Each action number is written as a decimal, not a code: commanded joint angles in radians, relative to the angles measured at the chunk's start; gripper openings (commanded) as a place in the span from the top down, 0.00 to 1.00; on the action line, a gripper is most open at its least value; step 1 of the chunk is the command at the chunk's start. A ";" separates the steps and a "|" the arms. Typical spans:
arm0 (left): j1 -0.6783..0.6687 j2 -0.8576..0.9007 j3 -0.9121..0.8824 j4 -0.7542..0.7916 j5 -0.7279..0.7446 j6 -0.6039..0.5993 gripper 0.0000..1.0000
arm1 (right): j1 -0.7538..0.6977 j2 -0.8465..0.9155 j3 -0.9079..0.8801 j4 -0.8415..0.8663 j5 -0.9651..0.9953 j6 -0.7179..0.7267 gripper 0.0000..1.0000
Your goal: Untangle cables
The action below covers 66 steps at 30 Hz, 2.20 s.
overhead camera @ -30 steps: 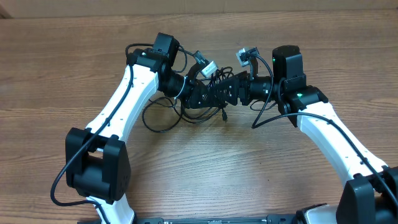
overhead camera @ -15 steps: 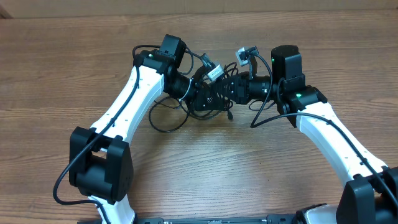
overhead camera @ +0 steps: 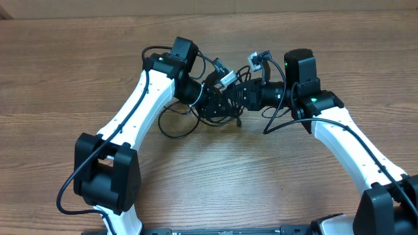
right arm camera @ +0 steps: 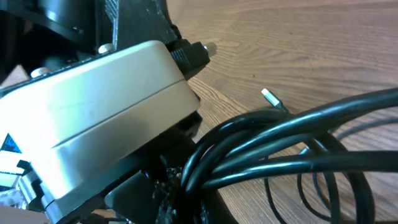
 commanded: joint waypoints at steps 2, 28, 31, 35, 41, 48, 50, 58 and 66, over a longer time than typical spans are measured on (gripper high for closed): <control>0.033 -0.008 0.008 0.023 -0.135 -0.134 0.96 | -0.004 -0.001 0.009 -0.031 0.034 -0.023 0.96; 0.105 -0.008 0.008 0.021 -0.521 -0.322 0.96 | -0.005 -0.001 0.009 -0.007 -0.045 0.072 0.96; 0.105 -0.008 0.008 0.021 -0.525 -0.322 0.96 | -0.005 -0.001 0.009 -0.012 -0.040 0.087 0.96; 0.105 -0.008 0.008 0.020 -0.571 -0.322 0.96 | -0.005 -0.001 0.009 -0.035 -0.022 0.117 0.96; 0.100 -0.008 0.008 0.017 -0.558 -0.340 0.96 | -0.004 -0.001 0.009 -0.048 -0.002 0.116 0.96; 0.097 -0.008 0.008 0.017 -0.270 -0.231 0.96 | -0.004 -0.001 0.009 -0.048 0.042 0.108 0.30; 0.097 -0.008 0.008 0.013 -0.135 -0.148 0.96 | -0.004 -0.001 0.009 -0.049 0.048 0.101 0.20; 0.066 -0.008 0.008 -0.009 0.090 0.066 0.95 | -0.003 -0.001 0.009 -0.048 0.068 0.101 0.16; -0.009 -0.008 0.008 0.014 -0.023 0.061 0.96 | 0.015 -0.001 0.009 -0.048 0.068 0.096 0.17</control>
